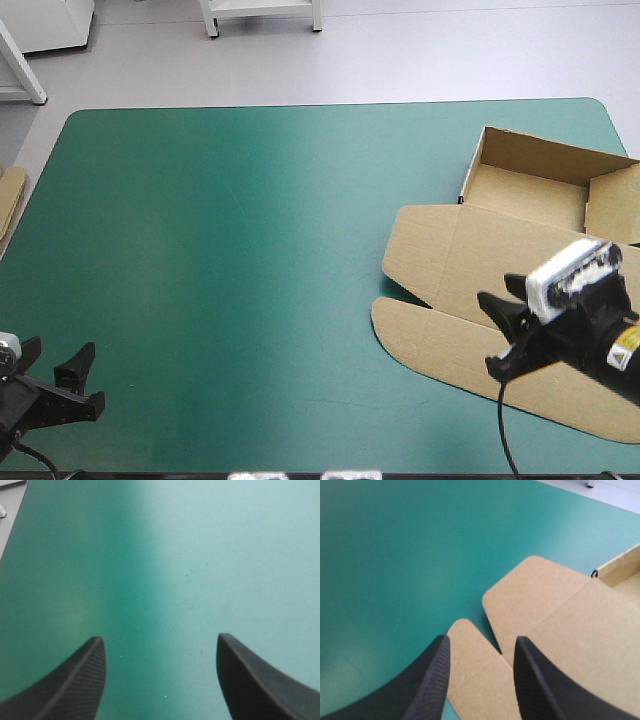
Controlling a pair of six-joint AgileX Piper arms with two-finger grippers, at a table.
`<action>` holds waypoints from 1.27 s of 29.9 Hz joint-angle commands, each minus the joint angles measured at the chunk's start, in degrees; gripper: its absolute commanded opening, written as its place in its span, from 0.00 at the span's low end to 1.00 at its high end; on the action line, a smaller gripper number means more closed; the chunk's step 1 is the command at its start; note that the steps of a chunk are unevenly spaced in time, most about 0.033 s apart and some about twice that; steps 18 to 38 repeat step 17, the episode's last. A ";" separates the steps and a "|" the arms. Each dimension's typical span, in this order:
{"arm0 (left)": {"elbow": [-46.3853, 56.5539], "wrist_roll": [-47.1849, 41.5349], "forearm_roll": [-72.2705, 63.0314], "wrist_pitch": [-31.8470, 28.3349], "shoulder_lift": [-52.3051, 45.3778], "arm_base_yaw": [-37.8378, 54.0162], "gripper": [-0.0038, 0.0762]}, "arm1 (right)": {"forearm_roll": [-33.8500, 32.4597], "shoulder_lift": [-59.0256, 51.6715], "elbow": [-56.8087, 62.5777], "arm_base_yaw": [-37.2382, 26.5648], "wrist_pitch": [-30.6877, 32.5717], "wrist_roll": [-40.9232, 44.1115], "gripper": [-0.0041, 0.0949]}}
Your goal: Fold the box
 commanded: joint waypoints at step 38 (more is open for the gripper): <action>20.00 0.07 -7.62 -16.17 -9.58 -0.38 0.57 | 4.03 -23.99 31.98 0.27 -12.83 -5.93 0.12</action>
